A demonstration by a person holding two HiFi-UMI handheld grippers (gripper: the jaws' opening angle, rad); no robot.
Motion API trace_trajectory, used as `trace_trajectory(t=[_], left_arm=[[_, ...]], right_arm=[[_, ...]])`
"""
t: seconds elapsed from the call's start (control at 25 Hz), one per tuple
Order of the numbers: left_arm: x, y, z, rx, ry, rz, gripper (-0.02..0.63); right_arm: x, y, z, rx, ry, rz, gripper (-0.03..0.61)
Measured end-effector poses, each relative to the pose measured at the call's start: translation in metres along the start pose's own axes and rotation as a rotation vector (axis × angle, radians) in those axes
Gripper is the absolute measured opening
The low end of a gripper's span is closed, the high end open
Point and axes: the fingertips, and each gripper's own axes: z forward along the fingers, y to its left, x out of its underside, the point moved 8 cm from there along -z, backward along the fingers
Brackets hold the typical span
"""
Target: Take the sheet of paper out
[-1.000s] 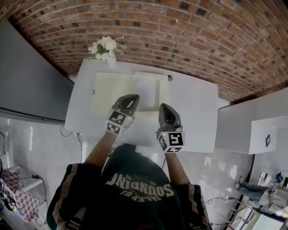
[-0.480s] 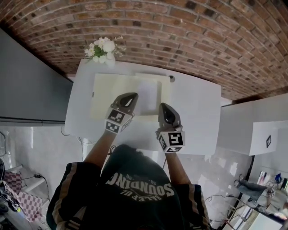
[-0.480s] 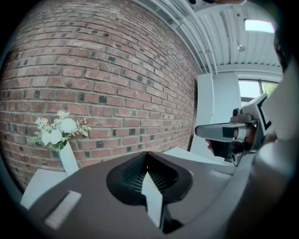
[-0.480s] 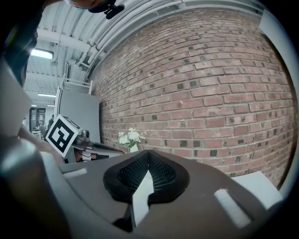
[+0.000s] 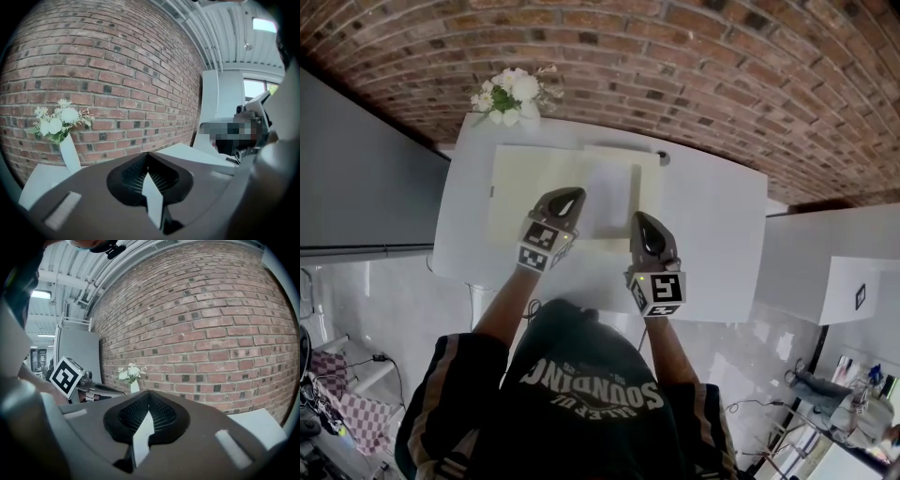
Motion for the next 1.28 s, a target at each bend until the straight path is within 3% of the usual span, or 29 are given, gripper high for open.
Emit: trace_trajectory(t=[0.52, 0.92, 0.96, 1.0, 1.04, 1.28], left_arm=[[0.037, 0.028, 0.033, -0.004, 0.103, -0.047, 0.012], [0.055, 0.038, 0.052, -0.019, 0.151, -0.074, 0.013], [0.058, 0.040, 0.054, -0.026, 0.165, -0.078, 0.026], [0.060, 0.041, 0.056, -0.028, 0.183, -0.087, 0.100], [0.063, 0.042, 0.058, -0.026, 0.201, -0.097, 0.121], [0.081, 0.043, 0.075, -0.001, 0.302, -0.145, 0.150]], right_arm=[[0.026, -0.014, 0.032, -0.015, 0.106, 0.022, -0.011], [0.037, -0.020, 0.051, -0.017, 0.125, 0.039, -0.011], [0.037, -0.021, 0.052, -0.017, 0.127, 0.042, -0.011], [0.038, -0.022, 0.053, -0.016, 0.128, 0.046, -0.011], [0.039, -0.023, 0.054, -0.015, 0.130, 0.049, -0.011], [0.045, -0.028, 0.058, -0.013, 0.152, 0.061, -0.011]])
